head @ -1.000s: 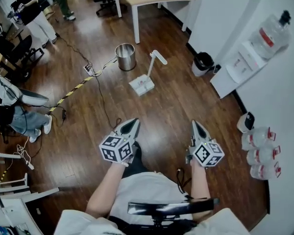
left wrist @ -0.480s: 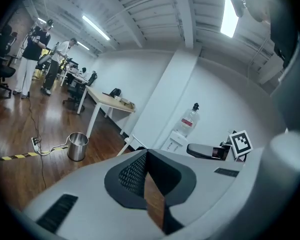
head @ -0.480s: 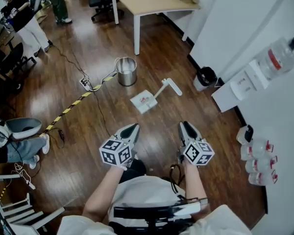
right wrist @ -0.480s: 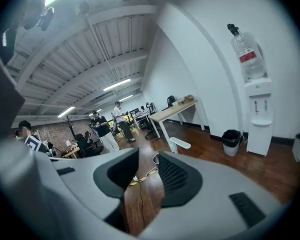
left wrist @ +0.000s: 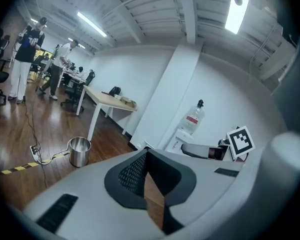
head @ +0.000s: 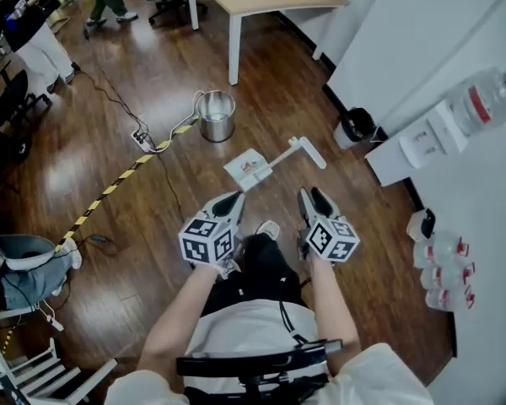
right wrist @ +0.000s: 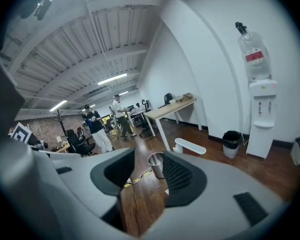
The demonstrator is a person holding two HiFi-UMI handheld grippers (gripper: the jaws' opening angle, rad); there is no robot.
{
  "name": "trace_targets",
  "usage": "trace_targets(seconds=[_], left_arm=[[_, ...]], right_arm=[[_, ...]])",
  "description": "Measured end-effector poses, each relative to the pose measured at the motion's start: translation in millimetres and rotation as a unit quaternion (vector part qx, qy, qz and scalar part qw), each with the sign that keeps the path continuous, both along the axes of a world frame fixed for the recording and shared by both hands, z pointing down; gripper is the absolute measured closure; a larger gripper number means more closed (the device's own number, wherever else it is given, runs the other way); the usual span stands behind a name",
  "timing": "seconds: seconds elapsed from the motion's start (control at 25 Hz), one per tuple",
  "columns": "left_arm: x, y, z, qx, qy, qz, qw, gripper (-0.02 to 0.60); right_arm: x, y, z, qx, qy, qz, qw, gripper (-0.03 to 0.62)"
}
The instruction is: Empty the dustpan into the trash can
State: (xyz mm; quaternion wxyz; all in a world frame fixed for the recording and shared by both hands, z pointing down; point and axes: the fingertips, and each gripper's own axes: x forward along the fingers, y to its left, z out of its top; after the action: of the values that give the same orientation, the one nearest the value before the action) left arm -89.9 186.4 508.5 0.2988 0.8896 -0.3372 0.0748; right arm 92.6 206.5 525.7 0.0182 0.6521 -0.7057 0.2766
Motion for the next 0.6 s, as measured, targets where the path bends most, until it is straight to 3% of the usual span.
trace_targets(seconds=[0.48,0.6], left_arm=[[55,-39,63,-0.03,-0.012,0.055,0.9979,0.591],[69,-49,84,-0.033,-0.018,0.068,0.997,0.591]], right_arm=[[19,-98,104,0.005,0.063,0.062,0.996,0.364],[32,-123,133,-0.004,0.083,0.074,0.994,0.316]])
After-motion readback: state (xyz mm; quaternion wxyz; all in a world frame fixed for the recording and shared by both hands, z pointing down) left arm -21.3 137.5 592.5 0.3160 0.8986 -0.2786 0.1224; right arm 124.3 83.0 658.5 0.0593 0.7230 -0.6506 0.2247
